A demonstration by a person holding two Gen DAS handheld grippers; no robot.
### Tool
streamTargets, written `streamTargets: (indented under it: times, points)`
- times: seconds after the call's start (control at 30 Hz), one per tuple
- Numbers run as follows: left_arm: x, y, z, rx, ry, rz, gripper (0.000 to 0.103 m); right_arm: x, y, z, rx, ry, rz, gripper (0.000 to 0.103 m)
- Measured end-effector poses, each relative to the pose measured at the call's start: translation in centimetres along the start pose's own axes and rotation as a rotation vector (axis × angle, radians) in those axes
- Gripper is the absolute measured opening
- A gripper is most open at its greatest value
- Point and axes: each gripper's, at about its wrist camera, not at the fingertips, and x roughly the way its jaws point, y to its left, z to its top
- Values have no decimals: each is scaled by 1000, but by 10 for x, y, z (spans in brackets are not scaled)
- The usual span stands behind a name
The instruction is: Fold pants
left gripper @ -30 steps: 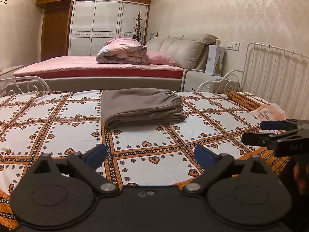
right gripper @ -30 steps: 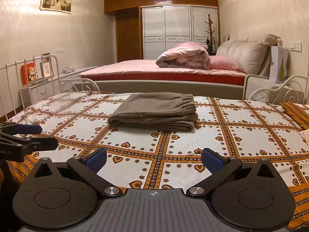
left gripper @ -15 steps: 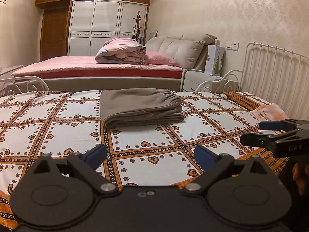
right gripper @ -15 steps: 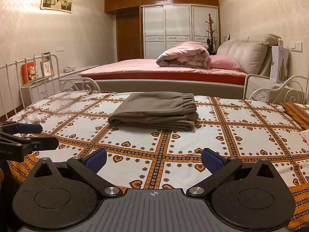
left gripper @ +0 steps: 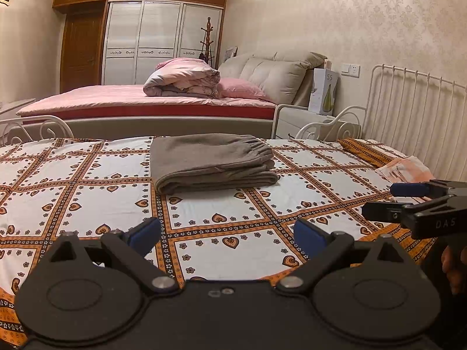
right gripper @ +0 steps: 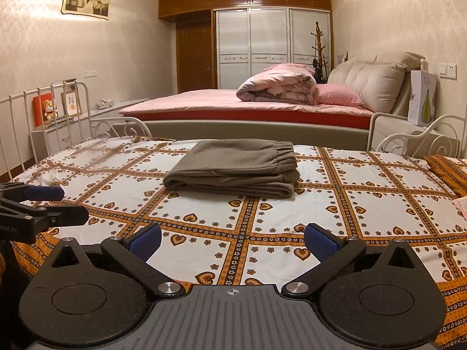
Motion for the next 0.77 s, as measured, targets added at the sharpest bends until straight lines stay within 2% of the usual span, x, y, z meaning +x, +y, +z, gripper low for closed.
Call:
streamTargets:
  times: [0.77]
  points:
    - [-6, 3, 1, 15, -50, 5, 92, -1, 0, 0, -4, -1, 2, 103]
